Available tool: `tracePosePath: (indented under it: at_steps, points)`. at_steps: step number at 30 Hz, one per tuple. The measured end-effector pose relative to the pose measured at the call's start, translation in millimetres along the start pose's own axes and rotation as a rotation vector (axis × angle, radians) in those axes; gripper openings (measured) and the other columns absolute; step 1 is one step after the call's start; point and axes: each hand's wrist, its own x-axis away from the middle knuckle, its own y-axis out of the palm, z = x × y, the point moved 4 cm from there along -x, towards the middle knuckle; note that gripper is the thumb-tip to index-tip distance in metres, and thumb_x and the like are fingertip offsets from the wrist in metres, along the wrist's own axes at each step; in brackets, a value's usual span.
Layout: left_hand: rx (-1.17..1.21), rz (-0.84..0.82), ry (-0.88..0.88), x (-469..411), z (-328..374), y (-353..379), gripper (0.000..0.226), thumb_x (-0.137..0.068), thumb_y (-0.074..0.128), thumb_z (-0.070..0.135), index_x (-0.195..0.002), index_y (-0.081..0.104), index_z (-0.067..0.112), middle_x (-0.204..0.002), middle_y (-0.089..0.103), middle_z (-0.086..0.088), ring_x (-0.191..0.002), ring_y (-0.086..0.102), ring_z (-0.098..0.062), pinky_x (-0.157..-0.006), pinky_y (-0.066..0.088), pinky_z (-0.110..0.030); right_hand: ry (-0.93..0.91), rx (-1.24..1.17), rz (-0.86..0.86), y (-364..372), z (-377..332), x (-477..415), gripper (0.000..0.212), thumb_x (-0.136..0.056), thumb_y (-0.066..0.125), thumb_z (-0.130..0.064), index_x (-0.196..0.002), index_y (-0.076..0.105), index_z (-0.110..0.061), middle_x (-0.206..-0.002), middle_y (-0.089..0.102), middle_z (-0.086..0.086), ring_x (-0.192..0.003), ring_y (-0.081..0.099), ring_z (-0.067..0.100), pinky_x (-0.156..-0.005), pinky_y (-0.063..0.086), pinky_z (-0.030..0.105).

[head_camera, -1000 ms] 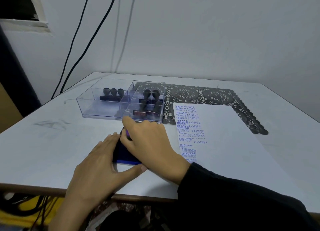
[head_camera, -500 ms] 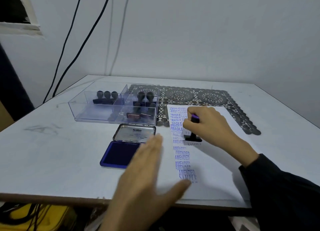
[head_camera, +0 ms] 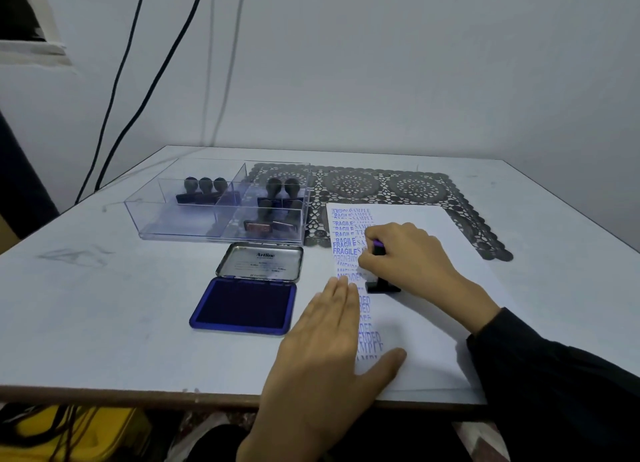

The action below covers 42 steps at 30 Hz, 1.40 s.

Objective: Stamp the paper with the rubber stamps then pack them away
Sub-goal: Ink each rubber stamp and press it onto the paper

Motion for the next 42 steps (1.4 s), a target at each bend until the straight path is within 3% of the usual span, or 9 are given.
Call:
tracePosePath:
  at_steps: [3, 8, 17, 24, 26, 29, 33, 38, 42]
  points:
    - [-0.014, 0.017, 0.012, 1, 1, 1, 0.083, -0.094, 0.015, 0.065, -0.127, 0.06, 0.003, -0.133, 0.058, -0.009, -0.124, 0.053, -0.016, -0.104, 0.032, -0.032, 0.023, -0.014, -0.012, 4, 2, -5, 0.028, -0.077, 0.057, -0.023, -0.058, 0.037, -0.018, -0.056, 0.046, -0.001, -0.059, 0.041, 0.022, -0.05, 0.026, 0.026]
    - [-0.003, 0.012, 0.003, 0, 1, 1, 0.083, -0.093, 0.016, 0.065, -0.128, 0.059, 0.002, -0.134, 0.057, -0.01, -0.125, 0.053, -0.017, -0.111, 0.015, -0.028, -0.009, 0.036, 0.06, 3, -1, 0, 0.028, -0.079, 0.055, -0.023, -0.061, 0.034, -0.018, -0.056, 0.044, -0.002, -0.061, 0.044, 0.025, -0.048, 0.023, 0.027]
    - [0.045, -0.007, -0.003, 1, 0, 4, 0.083, -0.093, 0.02, 0.065, -0.128, 0.058, 0.002, -0.134, 0.057, -0.01, -0.126, 0.051, -0.018, -0.11, 0.022, -0.027, -0.139, 0.113, 0.243, -1, -8, 30, 0.024, -0.083, 0.052, -0.023, -0.069, 0.033, -0.018, -0.049, 0.043, 0.002, -0.051, 0.041, 0.027, -0.047, 0.031, 0.031]
    - [0.195, 0.125, 0.03, 3, -3, -9, 0.082, -0.089, 0.035, 0.065, -0.137, 0.048, 0.0, -0.145, 0.044, -0.009, -0.137, 0.036, -0.013, -0.114, 0.019, -0.022, 0.01, -0.181, 0.209, -22, 9, 3, 0.024, -0.078, 0.06, -0.025, -0.064, 0.044, -0.016, -0.058, 0.052, -0.002, -0.06, 0.049, 0.023, -0.054, 0.033, 0.029]
    - [0.232, 0.163, 0.032, 6, -9, -17, 0.084, -0.084, 0.043, 0.064, -0.144, 0.039, 0.005, -0.151, 0.033, -0.002, -0.14, 0.027, -0.006, -0.113, 0.016, -0.018, 0.03, -0.296, 0.291, -37, 9, -1, 0.025, -0.077, 0.061, -0.021, -0.06, 0.043, -0.019, -0.053, 0.047, -0.005, -0.055, 0.042, 0.018, -0.055, 0.031, 0.03]
    - [0.269, 0.141, -0.07, 10, -24, -32, 0.091, -0.077, 0.04, 0.072, -0.151, 0.003, 0.033, -0.153, -0.007, 0.027, -0.135, -0.012, 0.018, -0.105, -0.006, 0.0, 0.012, -0.382, 0.299, -48, 1, -7, 0.029, -0.076, 0.061, -0.017, -0.055, 0.041, -0.022, -0.048, 0.04, -0.007, -0.051, 0.035, 0.014, -0.055, 0.028, 0.029]
    - [0.286, 0.192, -0.178, 20, -60, -45, 0.096, -0.065, 0.037, 0.082, -0.148, 0.007, 0.045, -0.15, -0.001, 0.037, -0.132, -0.006, 0.025, -0.099, -0.002, 0.006, -0.019, -0.415, 0.256, -54, -15, -13, 0.026, -0.076, 0.061, -0.018, -0.057, 0.043, -0.019, -0.047, 0.04, -0.006, -0.051, 0.034, 0.014, -0.055, 0.027, 0.028]
    - [0.3, 0.241, -0.264, 28, -101, -61, 0.098, -0.06, 0.042, 0.084, -0.148, 0.017, 0.046, -0.152, 0.013, 0.03, -0.138, 0.015, 0.012, -0.113, 0.022, -0.02, -0.069, -0.433, 0.194, -63, -44, -25, 0.026, -0.079, 0.061, -0.021, -0.058, 0.045, -0.017, -0.051, 0.04, -0.004, -0.053, 0.034, 0.015, -0.055, 0.028, 0.029]
    - [0.288, 0.27, -0.295, 20, -125, -75, 0.1, -0.06, 0.042, 0.084, -0.148, 0.019, 0.043, -0.153, 0.015, 0.027, -0.137, 0.016, 0.009, -0.111, 0.021, -0.026, -0.073, -0.527, 0.175, -71, -58, -50, 0.028, -0.081, 0.065, -0.03, -0.062, 0.049, -0.017, -0.054, 0.043, -0.004, -0.055, 0.038, 0.015, -0.059, 0.032, 0.03]
